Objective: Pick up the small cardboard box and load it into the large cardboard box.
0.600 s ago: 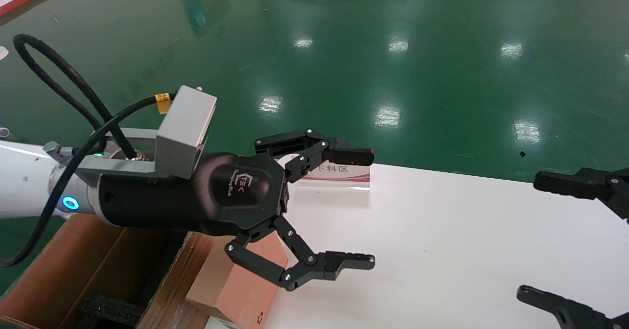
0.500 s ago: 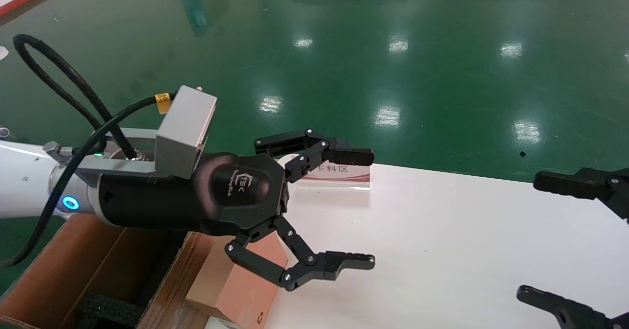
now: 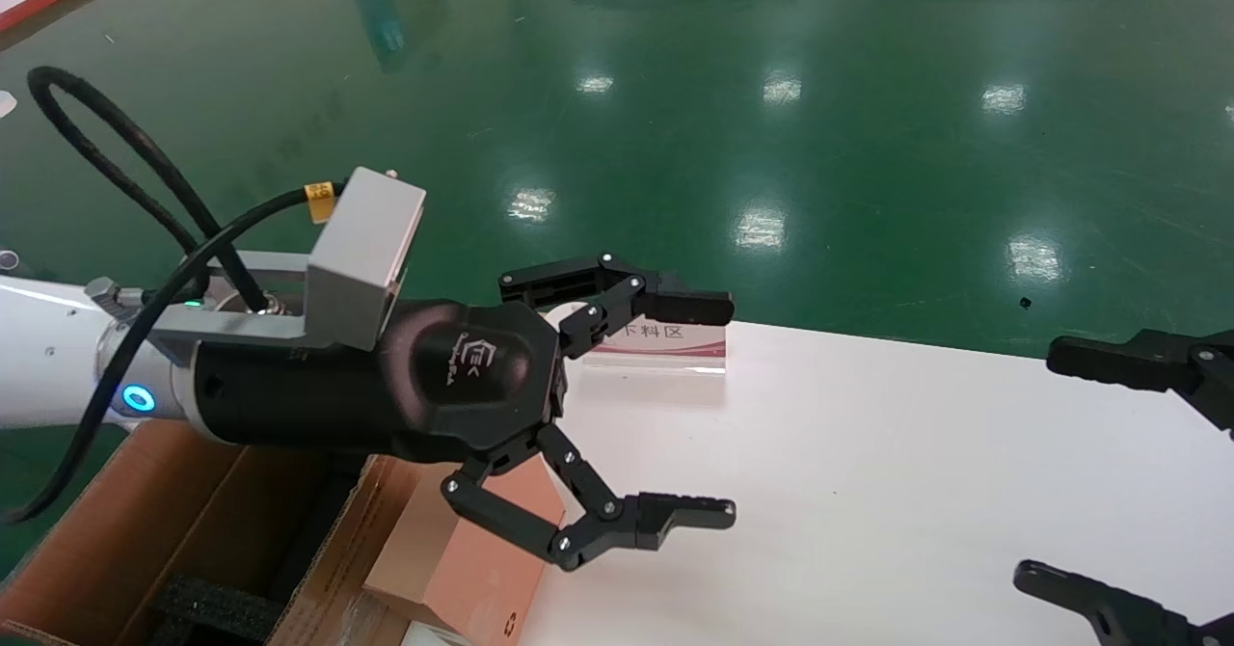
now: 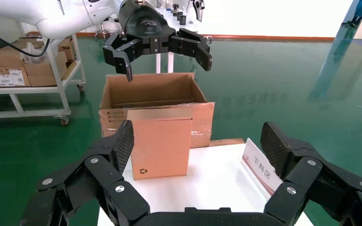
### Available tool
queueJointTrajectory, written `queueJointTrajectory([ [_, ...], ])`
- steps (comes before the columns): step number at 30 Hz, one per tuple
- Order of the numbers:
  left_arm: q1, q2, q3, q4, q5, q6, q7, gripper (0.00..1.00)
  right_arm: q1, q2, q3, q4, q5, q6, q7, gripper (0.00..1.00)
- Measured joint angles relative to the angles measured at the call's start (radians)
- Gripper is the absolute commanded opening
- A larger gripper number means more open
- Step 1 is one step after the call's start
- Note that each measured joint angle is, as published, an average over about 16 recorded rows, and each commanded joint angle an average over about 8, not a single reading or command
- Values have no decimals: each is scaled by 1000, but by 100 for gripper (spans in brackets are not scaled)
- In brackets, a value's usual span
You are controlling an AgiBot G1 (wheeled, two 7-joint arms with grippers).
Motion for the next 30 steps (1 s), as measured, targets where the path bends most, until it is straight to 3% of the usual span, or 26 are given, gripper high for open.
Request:
queueJointTrajectory([
  [7,-31,-42,26,-27,89,-27,-60,100,0,0,-1,0,0,0,0,100],
  [13,-113,-83,78,-49,238,-28,-172,100,1,0,-1,-1,1,0,-1,100],
  [21,-307,-86,196,-60,493,30,-401,100,1,0,-2,-1,1,0,-1,100],
  [30,-549,-26,399,-61,712,95,-665,100,1,1,-2,-1,1,1,-1,100],
])
